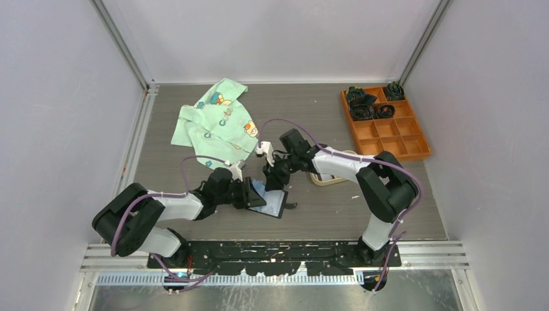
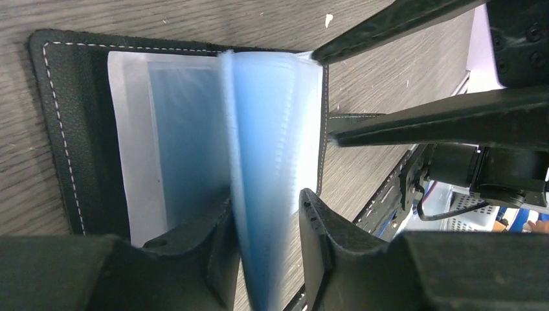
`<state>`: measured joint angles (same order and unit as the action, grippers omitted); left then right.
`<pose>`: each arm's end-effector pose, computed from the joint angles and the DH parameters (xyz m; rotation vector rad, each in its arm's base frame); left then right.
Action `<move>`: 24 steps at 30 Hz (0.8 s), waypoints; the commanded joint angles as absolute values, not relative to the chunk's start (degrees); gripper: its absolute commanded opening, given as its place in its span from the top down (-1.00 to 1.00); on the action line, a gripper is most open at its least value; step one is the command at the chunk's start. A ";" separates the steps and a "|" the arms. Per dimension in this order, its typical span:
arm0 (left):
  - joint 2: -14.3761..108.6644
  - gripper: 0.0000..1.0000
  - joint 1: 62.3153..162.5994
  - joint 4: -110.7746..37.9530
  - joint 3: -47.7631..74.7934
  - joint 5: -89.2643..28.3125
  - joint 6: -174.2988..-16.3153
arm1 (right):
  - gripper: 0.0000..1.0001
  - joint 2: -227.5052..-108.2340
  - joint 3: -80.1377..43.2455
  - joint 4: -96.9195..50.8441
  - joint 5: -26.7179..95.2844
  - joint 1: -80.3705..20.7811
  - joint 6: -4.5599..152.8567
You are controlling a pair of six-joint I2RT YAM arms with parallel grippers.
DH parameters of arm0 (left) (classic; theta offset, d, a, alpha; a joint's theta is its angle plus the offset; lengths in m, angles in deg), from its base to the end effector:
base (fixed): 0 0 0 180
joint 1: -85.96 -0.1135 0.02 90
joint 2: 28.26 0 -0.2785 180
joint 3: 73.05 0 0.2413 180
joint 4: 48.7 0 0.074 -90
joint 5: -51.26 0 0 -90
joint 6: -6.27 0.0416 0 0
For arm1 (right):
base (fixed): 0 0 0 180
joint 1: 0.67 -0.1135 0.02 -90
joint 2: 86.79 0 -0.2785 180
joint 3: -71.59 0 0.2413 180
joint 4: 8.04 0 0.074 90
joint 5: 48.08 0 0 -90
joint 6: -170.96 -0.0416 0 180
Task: Put the credit cards into the card holder
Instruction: Turn over the card slot in the card holder.
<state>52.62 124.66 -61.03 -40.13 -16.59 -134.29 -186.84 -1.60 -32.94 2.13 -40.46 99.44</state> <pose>0.1688 -0.1554 0.1437 -0.0081 2.4538 -1.2210 0.2515 0.2441 0.1955 -1.4479 1.9720 1.0189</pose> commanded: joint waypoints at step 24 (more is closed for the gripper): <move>19.46 0.11 124.03 -36.57 -42.30 -26.27 -131.01 | -0.06 -188.47 -4.07 -39.41 14.14 -42.94 114.18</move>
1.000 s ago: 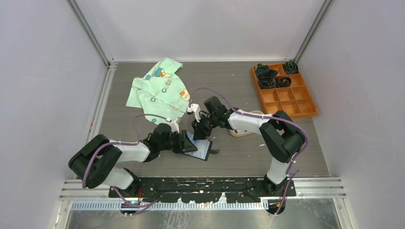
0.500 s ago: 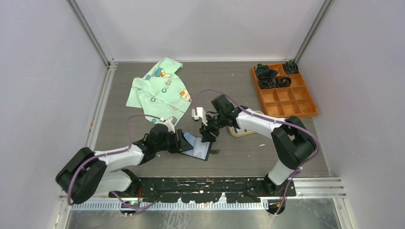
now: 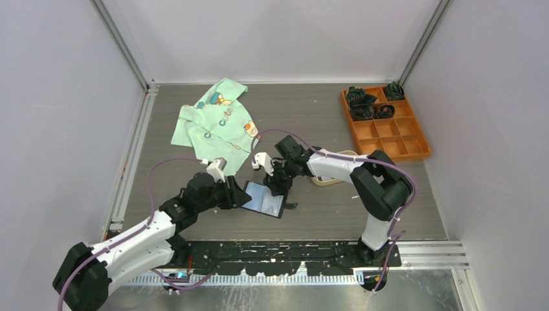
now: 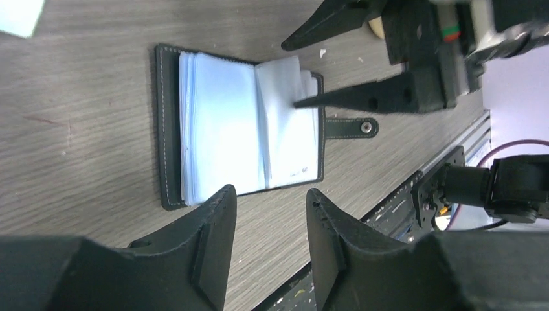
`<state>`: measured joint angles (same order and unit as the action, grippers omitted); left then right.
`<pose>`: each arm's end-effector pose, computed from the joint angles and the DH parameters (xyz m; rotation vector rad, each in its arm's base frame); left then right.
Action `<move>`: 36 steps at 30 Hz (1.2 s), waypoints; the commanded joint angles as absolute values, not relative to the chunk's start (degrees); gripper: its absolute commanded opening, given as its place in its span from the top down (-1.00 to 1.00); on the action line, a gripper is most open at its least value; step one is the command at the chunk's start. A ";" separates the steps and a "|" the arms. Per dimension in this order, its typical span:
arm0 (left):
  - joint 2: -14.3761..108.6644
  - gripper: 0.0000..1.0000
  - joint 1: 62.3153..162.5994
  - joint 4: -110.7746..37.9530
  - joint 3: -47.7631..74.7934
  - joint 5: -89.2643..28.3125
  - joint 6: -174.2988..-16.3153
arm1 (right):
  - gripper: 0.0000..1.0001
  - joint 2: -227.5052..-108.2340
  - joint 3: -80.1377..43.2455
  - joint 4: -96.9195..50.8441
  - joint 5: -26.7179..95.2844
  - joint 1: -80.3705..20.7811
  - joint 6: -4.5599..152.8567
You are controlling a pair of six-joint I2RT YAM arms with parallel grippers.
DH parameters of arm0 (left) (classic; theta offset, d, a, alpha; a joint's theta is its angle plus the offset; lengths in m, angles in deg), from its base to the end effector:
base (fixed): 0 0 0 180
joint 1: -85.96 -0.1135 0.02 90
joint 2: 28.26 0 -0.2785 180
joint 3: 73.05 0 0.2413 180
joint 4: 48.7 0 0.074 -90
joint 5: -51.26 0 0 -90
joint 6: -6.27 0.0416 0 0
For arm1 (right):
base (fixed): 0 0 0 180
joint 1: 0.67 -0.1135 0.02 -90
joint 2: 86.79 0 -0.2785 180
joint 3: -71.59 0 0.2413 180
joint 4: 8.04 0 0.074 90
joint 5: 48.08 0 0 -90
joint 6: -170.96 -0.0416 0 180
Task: Put the credit cards into the card holder
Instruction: Turn over the card slot in the card holder.
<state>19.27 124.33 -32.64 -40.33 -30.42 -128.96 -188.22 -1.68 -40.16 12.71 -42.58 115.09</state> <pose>0.1249 -0.1066 0.1982 -0.0424 2.2763 -0.9834 0.2414 0.2440 0.1768 -1.7242 1.9165 0.7149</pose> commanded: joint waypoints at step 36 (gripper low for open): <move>21.96 0.07 124.07 -33.05 -40.67 -27.98 -130.44 | 0.01 -194.50 -10.64 -28.63 -1.99 -43.64 78.25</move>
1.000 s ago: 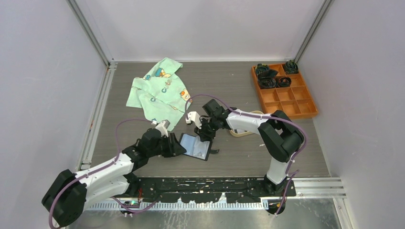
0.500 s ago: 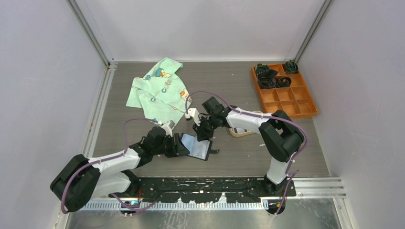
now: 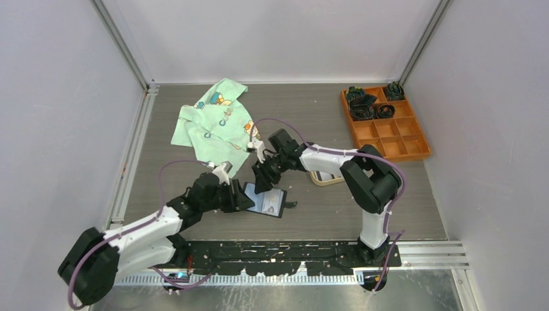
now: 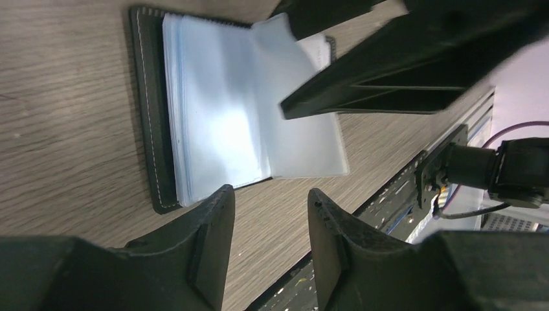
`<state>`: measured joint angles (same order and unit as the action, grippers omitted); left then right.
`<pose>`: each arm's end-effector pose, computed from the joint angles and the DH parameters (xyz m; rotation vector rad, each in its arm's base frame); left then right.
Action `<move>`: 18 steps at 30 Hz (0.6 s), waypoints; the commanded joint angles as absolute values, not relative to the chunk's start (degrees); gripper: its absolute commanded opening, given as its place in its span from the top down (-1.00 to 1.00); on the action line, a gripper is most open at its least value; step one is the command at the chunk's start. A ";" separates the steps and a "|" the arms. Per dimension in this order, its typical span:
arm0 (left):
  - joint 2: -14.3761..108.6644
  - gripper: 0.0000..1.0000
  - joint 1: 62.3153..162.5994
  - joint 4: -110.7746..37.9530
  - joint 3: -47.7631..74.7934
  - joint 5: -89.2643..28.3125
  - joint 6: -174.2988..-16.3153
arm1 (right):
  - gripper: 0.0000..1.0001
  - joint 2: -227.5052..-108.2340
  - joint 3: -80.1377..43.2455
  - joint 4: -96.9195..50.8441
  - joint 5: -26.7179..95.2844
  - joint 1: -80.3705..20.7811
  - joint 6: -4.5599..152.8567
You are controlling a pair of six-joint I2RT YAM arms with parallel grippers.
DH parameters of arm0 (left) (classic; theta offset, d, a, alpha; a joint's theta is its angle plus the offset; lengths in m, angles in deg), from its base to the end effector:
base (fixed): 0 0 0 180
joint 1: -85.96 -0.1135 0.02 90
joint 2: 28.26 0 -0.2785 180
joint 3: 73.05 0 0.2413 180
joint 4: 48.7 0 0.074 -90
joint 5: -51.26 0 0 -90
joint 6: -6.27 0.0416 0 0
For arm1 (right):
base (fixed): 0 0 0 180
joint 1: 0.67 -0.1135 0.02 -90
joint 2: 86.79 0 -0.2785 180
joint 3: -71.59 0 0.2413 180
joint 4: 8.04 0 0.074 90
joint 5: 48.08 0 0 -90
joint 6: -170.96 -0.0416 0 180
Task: Put the credit cards into the card holder
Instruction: Turn over the card slot in the card holder.
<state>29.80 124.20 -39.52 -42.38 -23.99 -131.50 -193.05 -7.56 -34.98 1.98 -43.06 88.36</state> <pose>0.1338 -0.1189 0.1708 -0.0438 2.4194 -1.0574 0.2589 0.2725 0.1852 -1.3343 2.1673 1.1225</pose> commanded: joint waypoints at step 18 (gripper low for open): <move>4.65 0.13 124.08 -28.69 -44.22 -28.43 -135.22 | -0.16 -197.23 -15.23 -20.59 -7.25 -42.07 65.69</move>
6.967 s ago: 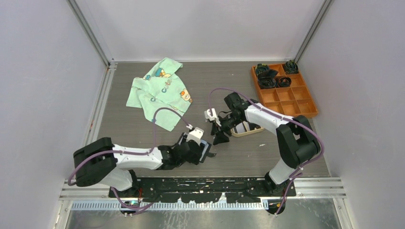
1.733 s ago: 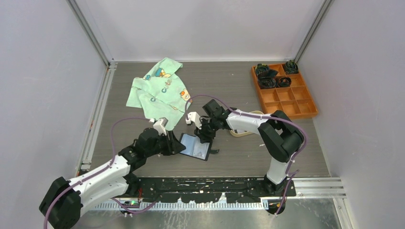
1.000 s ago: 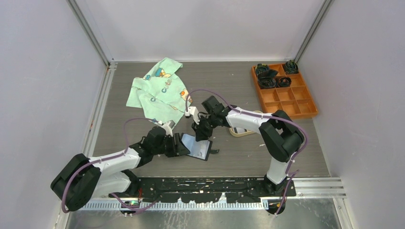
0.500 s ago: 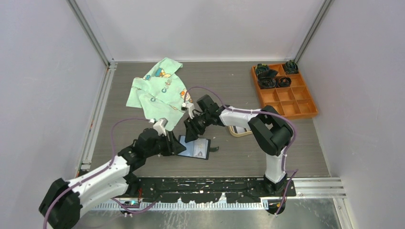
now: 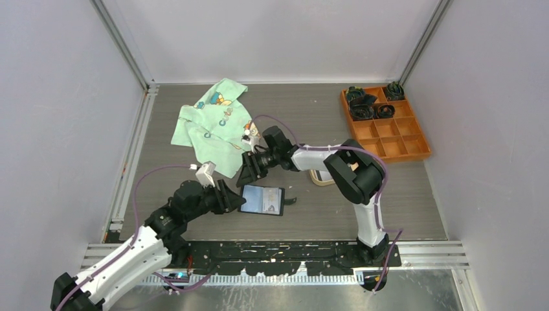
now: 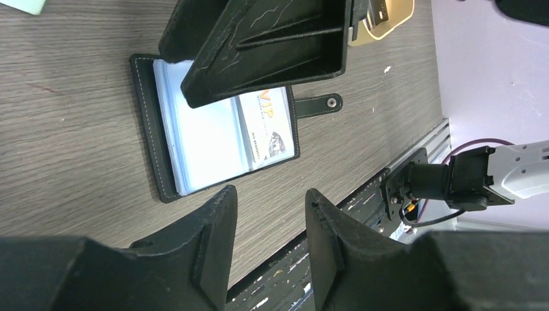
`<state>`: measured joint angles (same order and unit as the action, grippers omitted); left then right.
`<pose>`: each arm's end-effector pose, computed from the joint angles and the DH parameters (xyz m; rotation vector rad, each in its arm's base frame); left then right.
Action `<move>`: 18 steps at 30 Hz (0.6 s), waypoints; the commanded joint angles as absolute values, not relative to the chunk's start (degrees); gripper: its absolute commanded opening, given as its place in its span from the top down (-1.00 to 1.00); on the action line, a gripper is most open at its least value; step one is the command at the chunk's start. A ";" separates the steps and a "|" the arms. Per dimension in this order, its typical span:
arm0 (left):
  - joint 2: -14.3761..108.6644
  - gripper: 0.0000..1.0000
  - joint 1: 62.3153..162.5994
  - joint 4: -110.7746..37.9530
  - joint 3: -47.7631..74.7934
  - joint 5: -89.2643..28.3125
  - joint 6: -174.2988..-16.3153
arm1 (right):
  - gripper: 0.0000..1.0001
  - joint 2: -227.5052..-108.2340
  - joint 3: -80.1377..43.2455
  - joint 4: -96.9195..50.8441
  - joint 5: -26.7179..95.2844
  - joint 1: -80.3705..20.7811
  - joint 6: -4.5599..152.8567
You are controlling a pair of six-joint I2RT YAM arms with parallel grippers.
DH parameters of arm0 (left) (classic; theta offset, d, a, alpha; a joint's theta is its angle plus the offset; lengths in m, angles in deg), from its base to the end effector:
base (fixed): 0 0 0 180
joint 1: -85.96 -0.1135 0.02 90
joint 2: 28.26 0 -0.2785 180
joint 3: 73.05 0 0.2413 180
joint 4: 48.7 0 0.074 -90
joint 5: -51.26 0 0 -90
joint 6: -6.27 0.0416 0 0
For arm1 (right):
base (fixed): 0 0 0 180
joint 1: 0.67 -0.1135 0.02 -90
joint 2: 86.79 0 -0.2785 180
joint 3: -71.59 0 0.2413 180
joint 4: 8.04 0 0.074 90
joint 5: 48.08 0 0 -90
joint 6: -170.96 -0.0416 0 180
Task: Put the credit cards into the card holder
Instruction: Turn over the card slot in the card holder.
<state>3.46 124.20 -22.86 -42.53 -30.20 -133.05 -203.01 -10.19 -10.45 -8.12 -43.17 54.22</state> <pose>0.0958 -0.0834 0.2025 -0.1134 2.2216 -1.0612 0.2901 0.3090 0.1665 -0.8730 2.2717 1.5838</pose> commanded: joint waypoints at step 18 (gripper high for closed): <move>27.97 -0.07 123.96 -33.15 -38.78 -33.70 -124.82 | -0.10 -171.66 -9.26 -48.53 1.83 -23.16 108.78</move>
<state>24.56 124.17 -29.12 -41.57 -34.20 -127.67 -178.47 -13.03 -49.91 2.90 -27.91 104.69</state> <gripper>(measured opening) 0.540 0.553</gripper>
